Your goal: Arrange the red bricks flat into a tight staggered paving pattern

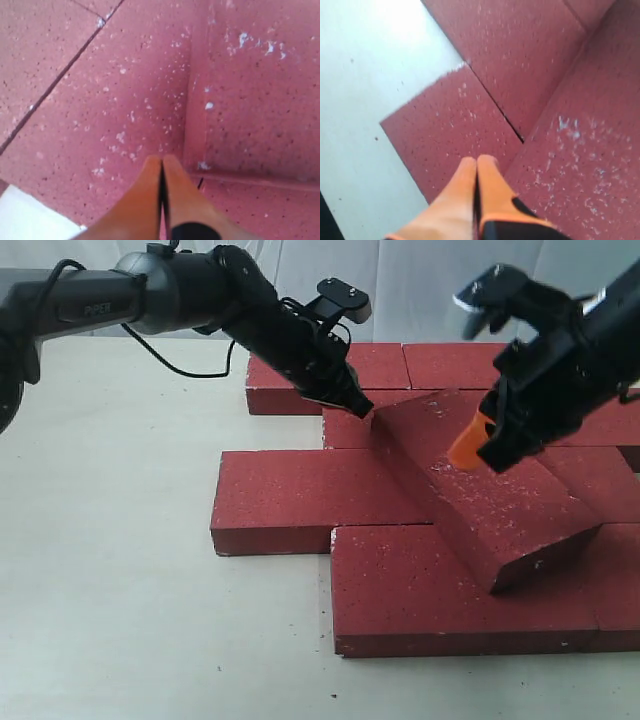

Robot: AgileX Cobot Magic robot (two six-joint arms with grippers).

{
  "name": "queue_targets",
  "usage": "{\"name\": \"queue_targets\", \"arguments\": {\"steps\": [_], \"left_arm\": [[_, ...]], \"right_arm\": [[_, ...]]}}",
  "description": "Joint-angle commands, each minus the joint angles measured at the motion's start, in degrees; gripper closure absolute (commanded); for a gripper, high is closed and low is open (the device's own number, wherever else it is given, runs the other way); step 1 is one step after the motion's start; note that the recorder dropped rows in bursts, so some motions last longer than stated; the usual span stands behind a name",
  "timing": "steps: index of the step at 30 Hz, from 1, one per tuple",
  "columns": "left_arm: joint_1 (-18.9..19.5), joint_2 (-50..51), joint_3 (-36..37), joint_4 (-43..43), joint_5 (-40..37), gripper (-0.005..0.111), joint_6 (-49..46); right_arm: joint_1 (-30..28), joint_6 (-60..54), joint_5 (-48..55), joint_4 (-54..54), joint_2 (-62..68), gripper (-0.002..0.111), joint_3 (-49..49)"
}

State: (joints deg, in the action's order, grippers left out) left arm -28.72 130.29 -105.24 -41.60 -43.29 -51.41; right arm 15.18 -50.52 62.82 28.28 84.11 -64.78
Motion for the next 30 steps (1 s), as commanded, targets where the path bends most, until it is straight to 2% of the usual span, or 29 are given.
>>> {"name": "queue_targets", "arguments": {"steps": [1,5,8,14,21,30], "left_arm": [[-0.59,-0.27,-2.58,0.25,1.07,0.107,1.98],[-0.59,-0.27,-3.3,3.6,1.52,0.107,3.04],[-0.59,-0.27,-3.3,3.95,1.63,0.107,3.5],[-0.97,-0.27,-3.3,2.91,2.11,0.107,3.48],[-1.76,-0.27,-3.3,2.69,2.25,0.107,3.33],[-1.76,0.93,-3.3,0.28,4.28,0.107,2.83]], "right_arm": [[0.94,8.66,7.14,-1.6,0.69,0.109,-8.91],[1.48,21.96,7.14,-17.01,0.46,0.109,-7.14],[1.48,21.67,7.14,-21.7,0.23,0.109,0.21],[1.48,20.34,7.14,-21.43,-2.55,0.109,4.58],[1.48,20.1,7.14,-24.49,-3.85,0.109,14.15],[1.48,19.06,7.14,-24.64,-2.48,0.109,14.83]]}}
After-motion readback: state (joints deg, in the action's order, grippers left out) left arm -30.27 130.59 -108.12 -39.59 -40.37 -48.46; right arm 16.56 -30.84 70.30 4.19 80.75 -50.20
